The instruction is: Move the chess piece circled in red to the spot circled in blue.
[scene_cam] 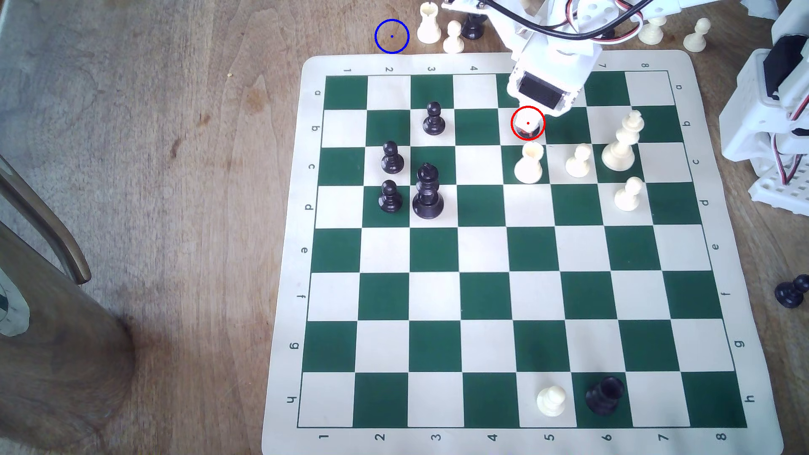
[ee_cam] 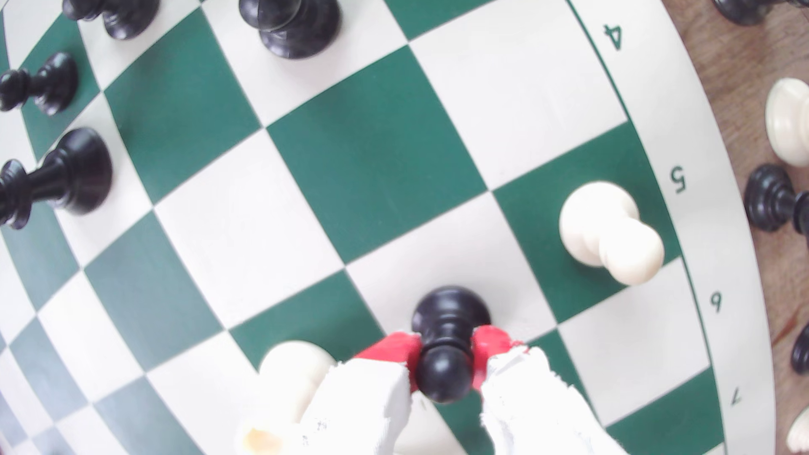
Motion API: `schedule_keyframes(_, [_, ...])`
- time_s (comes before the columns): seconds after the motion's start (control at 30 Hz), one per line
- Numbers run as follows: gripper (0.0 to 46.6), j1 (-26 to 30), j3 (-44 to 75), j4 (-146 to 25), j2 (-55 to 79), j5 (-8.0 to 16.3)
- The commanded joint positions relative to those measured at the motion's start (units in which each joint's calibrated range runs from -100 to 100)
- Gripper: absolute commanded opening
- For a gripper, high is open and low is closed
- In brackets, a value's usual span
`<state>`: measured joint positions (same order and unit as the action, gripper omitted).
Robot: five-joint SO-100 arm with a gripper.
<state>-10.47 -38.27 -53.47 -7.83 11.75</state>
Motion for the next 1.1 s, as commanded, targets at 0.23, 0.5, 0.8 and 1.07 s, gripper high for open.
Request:
schedule_keyframes(0.23, [0.2, -0.75, 4.55, -7.71, -10.16, -0.44])
schedule_keyframes(0.5, [0.2, -3.57, 29.48, -19.10, -4.90, -0.39])
schedule_keyframes(0.8, [0.2, -5.84, 64.48, -25.73, 14.88, -1.17])
schedule_keyframes(1.07, [0.2, -7.87, 70.82, -17.79, 26.26, -2.98])
